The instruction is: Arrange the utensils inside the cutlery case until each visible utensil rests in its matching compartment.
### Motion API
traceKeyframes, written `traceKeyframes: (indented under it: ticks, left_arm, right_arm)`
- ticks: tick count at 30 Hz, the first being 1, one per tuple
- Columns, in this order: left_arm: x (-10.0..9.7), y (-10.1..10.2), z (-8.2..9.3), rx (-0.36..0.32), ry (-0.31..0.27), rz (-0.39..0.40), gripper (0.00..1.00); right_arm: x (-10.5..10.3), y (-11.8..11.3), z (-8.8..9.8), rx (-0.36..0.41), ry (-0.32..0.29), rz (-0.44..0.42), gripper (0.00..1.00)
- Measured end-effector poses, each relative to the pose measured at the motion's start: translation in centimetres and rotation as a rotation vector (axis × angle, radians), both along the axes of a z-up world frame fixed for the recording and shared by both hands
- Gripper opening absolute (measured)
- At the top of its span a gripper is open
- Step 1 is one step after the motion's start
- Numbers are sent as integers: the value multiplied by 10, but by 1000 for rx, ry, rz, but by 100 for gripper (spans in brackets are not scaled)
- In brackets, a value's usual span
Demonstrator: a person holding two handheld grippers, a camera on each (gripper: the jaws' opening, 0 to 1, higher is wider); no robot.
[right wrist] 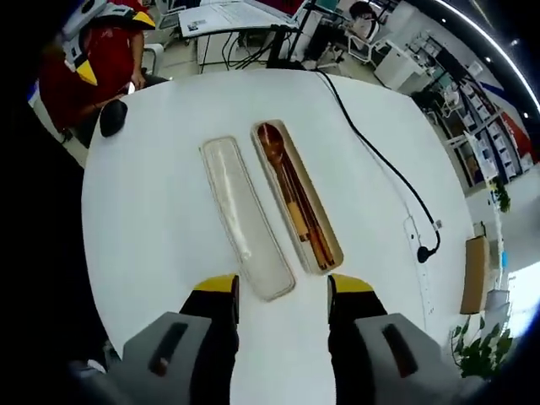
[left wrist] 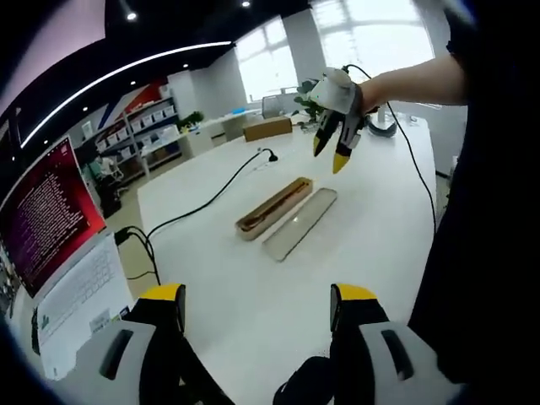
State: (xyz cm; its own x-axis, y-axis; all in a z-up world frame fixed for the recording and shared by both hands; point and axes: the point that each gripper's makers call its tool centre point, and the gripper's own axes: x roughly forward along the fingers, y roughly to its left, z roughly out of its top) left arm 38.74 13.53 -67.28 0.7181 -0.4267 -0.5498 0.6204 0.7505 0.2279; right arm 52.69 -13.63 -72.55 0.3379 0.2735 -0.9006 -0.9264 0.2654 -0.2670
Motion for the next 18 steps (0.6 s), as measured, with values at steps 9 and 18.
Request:
traceKeyframes:
  ticks: [9, 18]
  left_arm:
    - [15, -10, -8, -2, 10, -67, 72]
    - [25, -14, -18, 9, 19, -106, 72]
  right_arm:
    - [-19, -27, -5, 0, 2, -70, 47]
    - [-35, -49, -15, 1, 8, -131, 53]
